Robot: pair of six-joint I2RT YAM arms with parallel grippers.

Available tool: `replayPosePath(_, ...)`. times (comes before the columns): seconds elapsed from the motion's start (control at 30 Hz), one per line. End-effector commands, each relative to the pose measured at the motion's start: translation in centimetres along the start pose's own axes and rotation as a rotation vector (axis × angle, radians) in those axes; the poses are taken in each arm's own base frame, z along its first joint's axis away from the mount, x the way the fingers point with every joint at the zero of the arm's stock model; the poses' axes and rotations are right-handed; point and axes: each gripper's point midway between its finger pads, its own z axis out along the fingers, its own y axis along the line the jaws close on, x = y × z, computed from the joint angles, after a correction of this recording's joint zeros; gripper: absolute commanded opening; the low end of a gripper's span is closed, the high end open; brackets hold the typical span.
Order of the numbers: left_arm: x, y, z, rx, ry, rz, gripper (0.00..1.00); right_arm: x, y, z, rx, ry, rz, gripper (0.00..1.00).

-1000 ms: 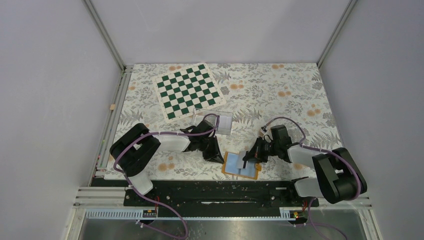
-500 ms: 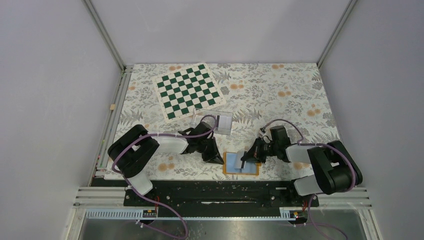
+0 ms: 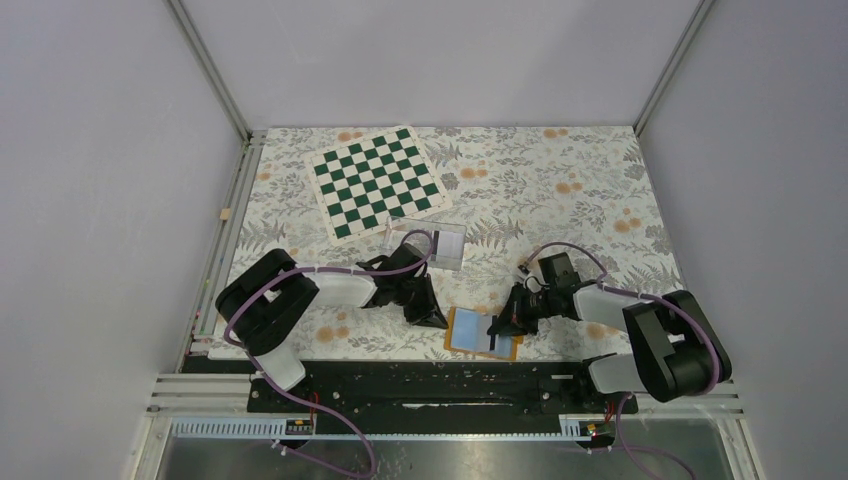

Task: Put the credit cards into the card holder
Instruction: Insert the credit card into the card holder.

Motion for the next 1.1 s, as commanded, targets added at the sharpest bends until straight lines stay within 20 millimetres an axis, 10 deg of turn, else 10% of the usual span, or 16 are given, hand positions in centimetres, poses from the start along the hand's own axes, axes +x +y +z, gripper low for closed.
replayPosePath(0.0, 0.3, 3.6, 1.0, -0.139, -0.004, 0.007, 0.0, 0.6, -0.8, 0.3, 0.032, 0.049, 0.0, 0.0)
replayPosePath(0.43, 0.6, 3.5, 1.4, -0.138, 0.019, 0.018, 0.0, -1.7, 1.7, 1.1, -0.093, 0.031, -0.121, 0.0)
replayPosePath(1.07, 0.7, 3.8, 1.6, -0.146, 0.029, 0.022, 0.0, -1.8, 0.3, -0.8, 0.09, 0.0, -0.204, 0.0)
